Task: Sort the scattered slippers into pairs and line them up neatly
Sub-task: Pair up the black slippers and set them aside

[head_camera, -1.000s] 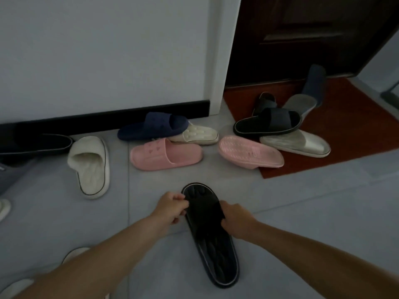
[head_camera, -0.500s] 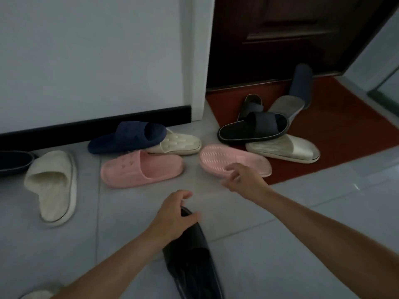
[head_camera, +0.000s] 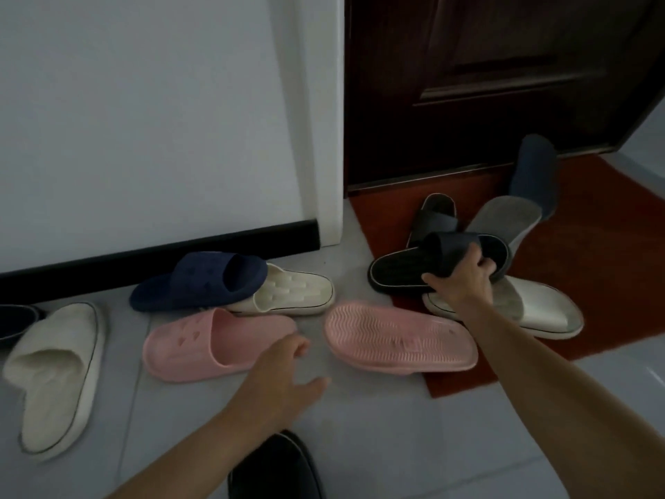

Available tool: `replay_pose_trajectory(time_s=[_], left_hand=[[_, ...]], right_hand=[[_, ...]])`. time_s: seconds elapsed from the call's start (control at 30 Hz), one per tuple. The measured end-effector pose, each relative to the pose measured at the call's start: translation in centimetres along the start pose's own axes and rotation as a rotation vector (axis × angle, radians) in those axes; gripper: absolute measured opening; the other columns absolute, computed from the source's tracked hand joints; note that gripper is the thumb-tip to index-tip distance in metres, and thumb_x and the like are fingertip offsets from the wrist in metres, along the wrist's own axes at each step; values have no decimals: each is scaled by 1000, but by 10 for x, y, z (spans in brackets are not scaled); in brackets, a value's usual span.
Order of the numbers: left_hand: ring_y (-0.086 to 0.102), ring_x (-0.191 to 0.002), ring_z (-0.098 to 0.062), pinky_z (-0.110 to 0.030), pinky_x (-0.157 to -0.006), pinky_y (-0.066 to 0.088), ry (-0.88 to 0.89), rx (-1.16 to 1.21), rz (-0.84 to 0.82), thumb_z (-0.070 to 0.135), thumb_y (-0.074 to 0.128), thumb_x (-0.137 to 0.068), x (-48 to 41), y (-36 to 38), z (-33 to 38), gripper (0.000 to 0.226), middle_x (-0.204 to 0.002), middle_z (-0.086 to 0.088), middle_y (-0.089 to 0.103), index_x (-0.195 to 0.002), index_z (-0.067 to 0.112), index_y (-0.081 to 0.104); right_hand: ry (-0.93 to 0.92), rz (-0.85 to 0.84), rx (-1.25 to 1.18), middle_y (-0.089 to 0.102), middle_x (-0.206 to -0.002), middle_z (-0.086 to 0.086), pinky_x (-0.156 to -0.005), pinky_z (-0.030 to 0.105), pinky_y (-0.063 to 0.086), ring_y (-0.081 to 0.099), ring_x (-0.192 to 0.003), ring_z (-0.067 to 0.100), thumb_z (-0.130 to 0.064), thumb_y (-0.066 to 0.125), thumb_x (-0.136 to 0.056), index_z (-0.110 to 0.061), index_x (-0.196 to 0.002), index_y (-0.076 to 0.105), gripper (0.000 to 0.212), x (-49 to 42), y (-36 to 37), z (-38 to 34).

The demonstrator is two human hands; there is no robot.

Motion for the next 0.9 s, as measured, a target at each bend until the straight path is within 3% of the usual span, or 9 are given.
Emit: replay_pose_trajectory(time_s=[0.1,0.17,0.33,0.4,0.47,0.57,0.63,0.77,0.9], left_hand=[[45,-97,5,-17,-87,33,-93,31,29,35,71,-77,22,-6,-26,45,-109,20,48,-113,34,44],[45,-99,2,-16,-89,31,-116,-16,53,34,70,-79,36,-17,-36,46,-111,18,48,-116,33,45],[45,-106,-1,-14,-87,31,-171,-51,105,34,68,-81,71,-52,-55,48,-117,15,49,-122,30,44],[46,-108,-2,-15,-87,33,-218,-36,89,34,67,-83,84,-59,-67,48,-119,14,49,-124,28,43],[49,-107,-4,-15,-81,38,-273,21,94,31,68,-83,96,-67,-85,45,-117,13,51,-121,28,45],[52,-103,-8,-12,-68,43,-331,36,62,26,73,-80,113,-72,-113,44,-112,10,54,-115,28,47],[54,-98,-11,-10,-64,42,-362,-1,35,24,74,-78,128,-76,-132,43,-109,7,56,-112,25,48],[57,-90,-12,-20,-71,40,-395,-246,102,29,63,-88,152,-114,-169,24,-107,2,62,-109,20,58],[66,-84,-29,-36,-74,47,-468,-118,251,33,52,-93,168,-141,-191,33,-91,-15,69,-90,2,63]], right_hand=[[57,52,-70,17,-148,23,-96,47,43,47,-118,46,-25,74,-77,-21,-147,7,97,-9,7,4],[82,135,-162,19,-147,22,-99,44,41,45,-120,44,-24,73,-76,-15,-147,11,94,-13,3,9],[24,307,-711,37,-140,15,-94,14,36,47,-124,28,-34,65,-65,-10,-139,32,85,10,-8,-19],[-20,185,-882,46,-134,11,-97,25,48,54,-117,24,-36,63,-61,-13,-138,34,86,30,2,-54],[-117,-1,-904,54,-127,6,-89,26,54,59,-109,21,-33,64,-61,-18,-137,35,83,70,16,-90],[-426,-265,-699,54,-118,-8,-88,30,52,58,-106,14,-26,70,-62,-21,-136,38,81,161,34,-118],[-586,-461,-501,51,-126,-2,-95,33,48,54,-113,17,-26,74,-64,-21,-139,36,85,224,57,-116],[-717,-701,-218,43,-137,1,-101,21,37,47,-123,17,-29,74,-64,-22,-141,32,89,323,101,-98],[-828,-862,-60,36,-143,0,-102,14,29,41,-128,14,-34,69,-64,-22,-143,24,91,384,144,-95]])
Point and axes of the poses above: each hand's wrist, its own x-axis away from the middle knuckle, its own y-axis out of the palm, z = x × y, the point moved 10 cm from there along -x, towards the middle knuckle
